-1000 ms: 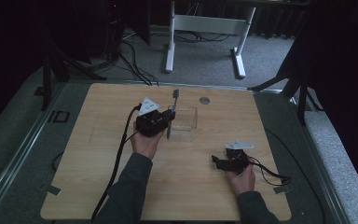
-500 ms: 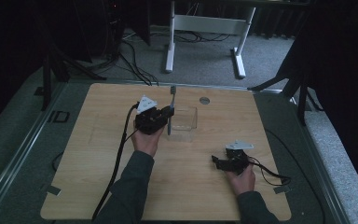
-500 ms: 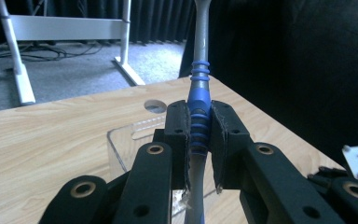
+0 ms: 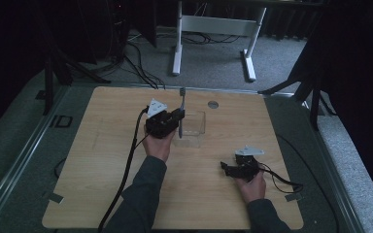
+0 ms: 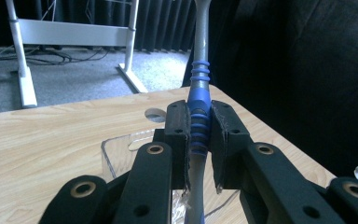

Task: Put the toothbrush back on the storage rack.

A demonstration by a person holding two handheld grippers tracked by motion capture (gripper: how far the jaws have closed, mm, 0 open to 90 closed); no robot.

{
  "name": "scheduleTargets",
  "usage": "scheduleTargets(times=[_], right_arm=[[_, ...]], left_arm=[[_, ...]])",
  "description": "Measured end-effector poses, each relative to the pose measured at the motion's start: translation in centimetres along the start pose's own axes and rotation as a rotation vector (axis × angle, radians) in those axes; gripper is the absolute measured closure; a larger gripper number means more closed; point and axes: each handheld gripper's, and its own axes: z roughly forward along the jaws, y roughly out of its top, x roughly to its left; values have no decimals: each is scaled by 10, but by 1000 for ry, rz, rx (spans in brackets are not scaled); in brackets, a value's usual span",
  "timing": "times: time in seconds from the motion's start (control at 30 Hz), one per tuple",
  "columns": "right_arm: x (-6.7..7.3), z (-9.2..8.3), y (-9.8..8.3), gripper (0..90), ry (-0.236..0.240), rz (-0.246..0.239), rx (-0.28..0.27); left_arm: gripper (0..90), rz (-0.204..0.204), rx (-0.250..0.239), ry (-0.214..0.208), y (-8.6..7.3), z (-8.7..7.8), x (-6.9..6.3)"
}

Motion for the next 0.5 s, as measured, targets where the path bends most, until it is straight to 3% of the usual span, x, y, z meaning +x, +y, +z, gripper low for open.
scheduleTargets(times=[0.33,0.5], right_arm=[[0,0,0,247,0,0,0],[0,0,0,247,0,0,0]], left_arm=[[782,4,-30,20,-1,4,-3],[782,-13,-54,33,1,6,-1]])
